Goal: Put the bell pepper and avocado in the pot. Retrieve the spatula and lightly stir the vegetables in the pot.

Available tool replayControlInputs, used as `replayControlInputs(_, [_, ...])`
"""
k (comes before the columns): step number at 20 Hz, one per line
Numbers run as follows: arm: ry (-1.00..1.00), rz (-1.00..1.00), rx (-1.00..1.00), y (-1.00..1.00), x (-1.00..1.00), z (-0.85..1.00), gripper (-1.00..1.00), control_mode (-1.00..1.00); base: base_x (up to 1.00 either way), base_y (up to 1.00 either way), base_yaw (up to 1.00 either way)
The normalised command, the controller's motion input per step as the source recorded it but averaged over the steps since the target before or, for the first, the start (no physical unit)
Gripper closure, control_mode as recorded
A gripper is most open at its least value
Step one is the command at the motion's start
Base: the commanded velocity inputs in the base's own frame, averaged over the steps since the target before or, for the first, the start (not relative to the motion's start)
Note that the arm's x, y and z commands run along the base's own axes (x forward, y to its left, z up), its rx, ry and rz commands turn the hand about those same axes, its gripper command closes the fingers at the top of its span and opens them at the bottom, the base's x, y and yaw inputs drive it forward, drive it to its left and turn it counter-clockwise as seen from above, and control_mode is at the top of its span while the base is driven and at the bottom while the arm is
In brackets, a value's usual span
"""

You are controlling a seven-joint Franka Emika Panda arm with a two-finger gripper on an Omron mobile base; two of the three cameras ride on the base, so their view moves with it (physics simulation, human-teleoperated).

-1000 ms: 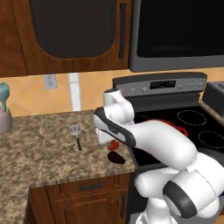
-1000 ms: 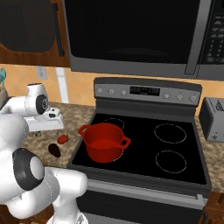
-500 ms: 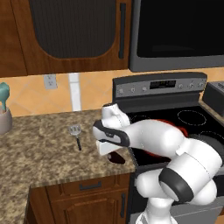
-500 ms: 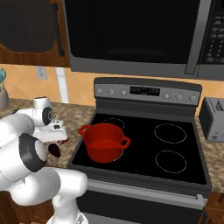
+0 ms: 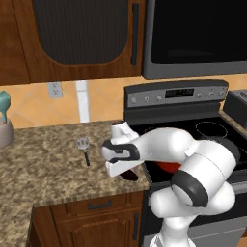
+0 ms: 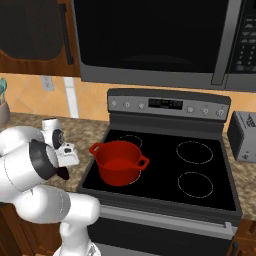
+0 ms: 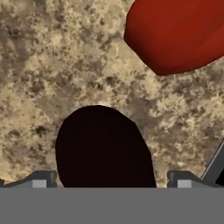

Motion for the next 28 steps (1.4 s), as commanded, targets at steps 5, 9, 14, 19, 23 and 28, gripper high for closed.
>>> replayControlInputs(5, [0.00, 0.02, 0.00, 0.00, 0.06, -0.23, 1.00, -1.00, 0.00, 0.00, 0.00])
replayControlInputs(9, [0.00, 0.01, 0.00, 0.00, -0.04, -0.07, 1.00, -1.00, 0.00, 0.00, 0.00])
replayControlInputs(14, [-0.16, 0.00, 0.11, -0.06, -0.61, 0.63, 1.00, -1.00, 0.00, 0.00, 0.00])
replayControlInputs(19, [-0.27, 0.00, 0.16, -0.27, -0.72, 1.00, 1.00, -1.00, 0.00, 0.00, 0.00])
replayControlInputs(23, [-0.26, -0.01, 0.12, -0.62, -0.46, 1.00, 1.00, -1.00, 0.00, 0.00, 0.00])
replayControlInputs(28, [-0.19, -0.07, 0.08, -0.86, -0.12, 0.85, 1.00, -1.00, 0.00, 0.00, 0.00])
